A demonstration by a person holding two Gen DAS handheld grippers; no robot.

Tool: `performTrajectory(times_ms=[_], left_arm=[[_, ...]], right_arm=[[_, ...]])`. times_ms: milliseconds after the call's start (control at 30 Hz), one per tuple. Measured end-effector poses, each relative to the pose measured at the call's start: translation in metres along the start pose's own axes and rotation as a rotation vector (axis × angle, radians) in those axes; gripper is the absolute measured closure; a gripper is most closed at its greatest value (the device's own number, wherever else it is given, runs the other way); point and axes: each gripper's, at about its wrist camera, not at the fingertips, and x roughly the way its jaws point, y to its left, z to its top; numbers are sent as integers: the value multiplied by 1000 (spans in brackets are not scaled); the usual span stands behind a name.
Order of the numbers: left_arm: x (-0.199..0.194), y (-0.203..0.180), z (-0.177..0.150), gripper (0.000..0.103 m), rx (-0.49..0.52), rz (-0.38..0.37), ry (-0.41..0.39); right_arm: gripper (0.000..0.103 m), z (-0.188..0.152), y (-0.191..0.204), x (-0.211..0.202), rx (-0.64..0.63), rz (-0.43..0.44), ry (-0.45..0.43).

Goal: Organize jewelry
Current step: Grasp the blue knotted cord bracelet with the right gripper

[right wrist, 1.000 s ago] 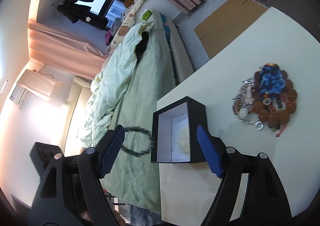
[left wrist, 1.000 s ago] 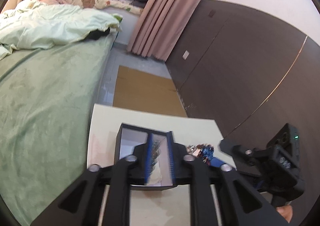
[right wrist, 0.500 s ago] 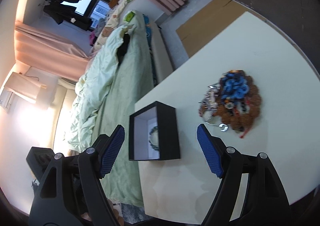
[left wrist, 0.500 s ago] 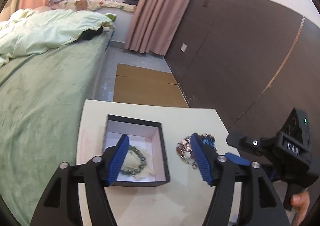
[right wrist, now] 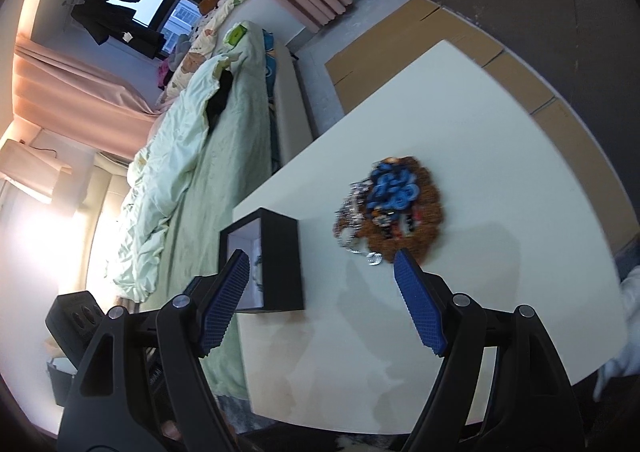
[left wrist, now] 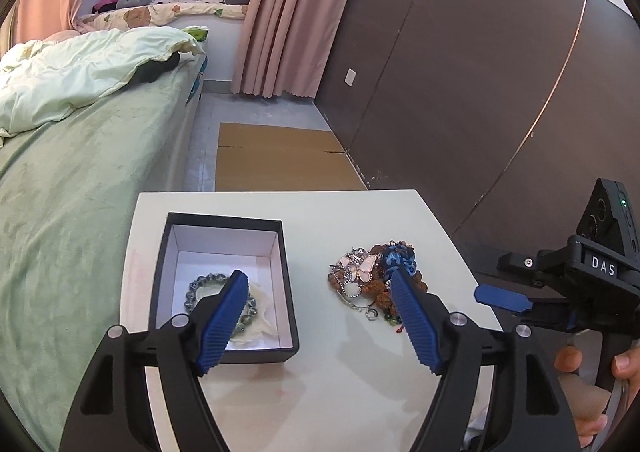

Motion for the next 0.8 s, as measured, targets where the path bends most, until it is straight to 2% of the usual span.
performTrajectory(times_ms=[167,400,567,667,800], left_arm=[[10,-5,-3,34,-8,-19,21],[30,-15,-7,58,-21,-64,73],[48,-28,-10,70,-28,-98,106],[58,-31,-11,74,-33,-102,116],[66,-31,-10,77,-45,-105,121]], right_arm=[[28,1,-12,-4,-4,-35,12],[28,4,-31,-3,80,6,28],[51,6,-39,2,122,-8,27],[58,9,-46,10,147,-28,35],[61,14,-52,20,178,-25,43]])
